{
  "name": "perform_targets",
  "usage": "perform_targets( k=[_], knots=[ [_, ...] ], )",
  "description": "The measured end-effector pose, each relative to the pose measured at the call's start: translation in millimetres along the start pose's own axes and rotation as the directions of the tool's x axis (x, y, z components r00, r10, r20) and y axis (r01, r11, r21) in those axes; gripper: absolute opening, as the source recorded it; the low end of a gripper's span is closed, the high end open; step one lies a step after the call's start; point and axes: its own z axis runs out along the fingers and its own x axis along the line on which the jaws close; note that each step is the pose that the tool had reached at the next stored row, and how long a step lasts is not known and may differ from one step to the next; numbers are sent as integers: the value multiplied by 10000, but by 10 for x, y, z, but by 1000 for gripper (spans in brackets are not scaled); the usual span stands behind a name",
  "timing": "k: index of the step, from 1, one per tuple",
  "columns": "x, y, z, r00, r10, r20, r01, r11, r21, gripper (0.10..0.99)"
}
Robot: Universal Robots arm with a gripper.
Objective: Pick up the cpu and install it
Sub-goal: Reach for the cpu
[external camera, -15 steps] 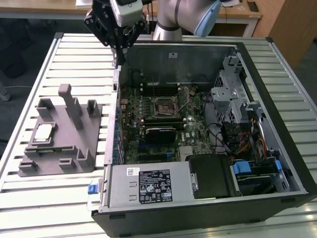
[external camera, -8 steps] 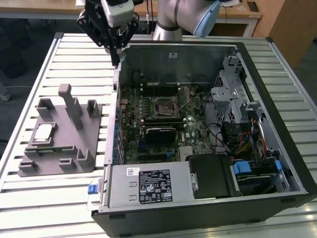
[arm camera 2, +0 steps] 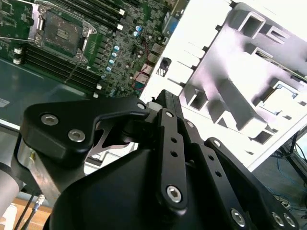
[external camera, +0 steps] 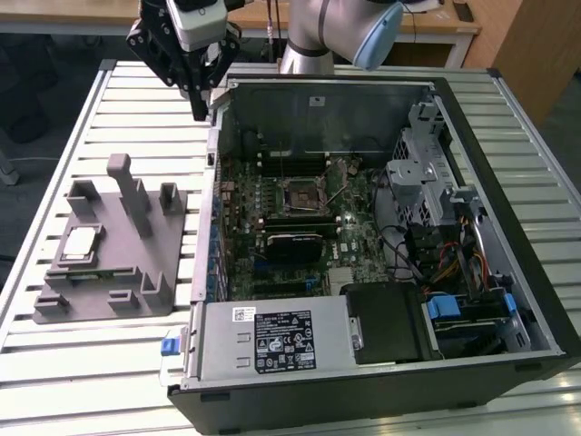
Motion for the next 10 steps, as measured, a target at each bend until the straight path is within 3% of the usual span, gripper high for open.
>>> perform_targets(
  k=[10],
  knots=[
    [190,-15,9,10000,1,-23,-1,10000,2,114]
  ],
)
